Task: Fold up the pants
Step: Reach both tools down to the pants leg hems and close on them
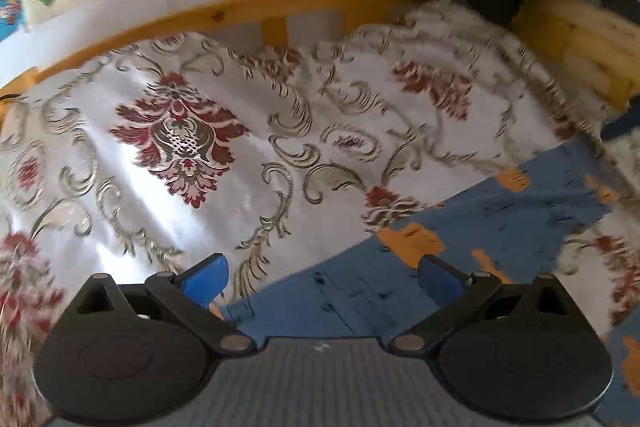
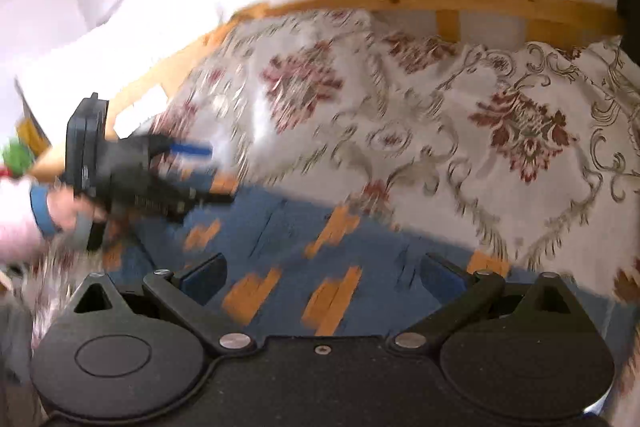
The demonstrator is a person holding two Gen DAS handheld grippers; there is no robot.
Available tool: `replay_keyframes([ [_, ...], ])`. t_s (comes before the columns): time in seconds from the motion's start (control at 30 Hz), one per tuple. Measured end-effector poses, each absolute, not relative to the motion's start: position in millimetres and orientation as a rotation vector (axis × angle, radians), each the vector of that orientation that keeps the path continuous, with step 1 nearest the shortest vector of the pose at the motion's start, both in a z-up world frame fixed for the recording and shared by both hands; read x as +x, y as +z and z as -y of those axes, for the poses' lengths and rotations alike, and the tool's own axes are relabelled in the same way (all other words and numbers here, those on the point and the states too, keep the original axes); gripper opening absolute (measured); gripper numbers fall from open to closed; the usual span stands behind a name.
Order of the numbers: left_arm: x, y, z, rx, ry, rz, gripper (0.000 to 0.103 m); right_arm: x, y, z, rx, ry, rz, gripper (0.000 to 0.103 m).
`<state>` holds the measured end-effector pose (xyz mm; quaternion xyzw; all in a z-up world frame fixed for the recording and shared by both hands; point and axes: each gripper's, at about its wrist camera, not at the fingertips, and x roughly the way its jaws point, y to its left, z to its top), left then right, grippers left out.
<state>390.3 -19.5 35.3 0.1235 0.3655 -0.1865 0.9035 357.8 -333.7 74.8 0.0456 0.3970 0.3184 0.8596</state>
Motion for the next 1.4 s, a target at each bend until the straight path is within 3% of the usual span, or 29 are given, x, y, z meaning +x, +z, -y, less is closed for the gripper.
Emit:
replay_keyframes([
  [0.37, 450.3, -13.8, 44.5, 0.533, -0.469, -0.920, 0.102, 472.1, -19.8, 332.7, -0.041, 0.471, -0.987, 0.102],
  [0.63, 473.1, -32.9, 42.7, 0.566, -0.547, -1.043, 0.068, 476.7, -36.8, 344.7, -0.162, 0.546, -0.964, 0.085],
  [0.77, 479.9, -37.7, 40.9, 0.544, -0.577, -1.086, 0.061, 474.5, -48.0, 352.8, -0.162, 0.538, -0.960, 0.072],
  [0.87, 480.0, -37.6, 43.9, 0.559, -0.588, -1.101, 0.053, 469.8, -53.6, 349.6, -0.191, 0.601, -0.965, 0.070],
  [0.93, 478.5, -36.8, 46.6, 0.585, -0.609, -1.105, 0.042, 467.7, -54.1, 348.7, -0.207, 0.624, -0.966, 0.068],
  [0.97, 477.9, -37.6, 48.0, 0.598, -0.613, -1.105, 0.040, 467.2, -54.4, 349.3, -0.204, 0.621, -0.969, 0.060],
  [1.07, 469.9, -38.6, 56.2, 0.655, -0.626, -1.093, 0.019, 459.2, -54.1, 347.6, -0.228, 0.628, -0.961, 0.032],
  [1.1, 465.6, -39.7, 59.4, 0.678, -0.635, -1.088, 0.004, 455.4, -54.3, 346.2, -0.243, 0.633, -0.957, 0.025],
  [1.27, 447.6, -39.9, 69.0, 0.713, -0.544, -1.020, 0.003, 441.4, -56.1, 344.8, -0.267, 0.613, -0.912, 0.005],
  [1.4, 434.6, -31.4, 70.8, 0.703, -0.434, -0.932, 0.003, 432.4, -51.1, 341.6, -0.295, 0.559, -0.833, 0.003],
])
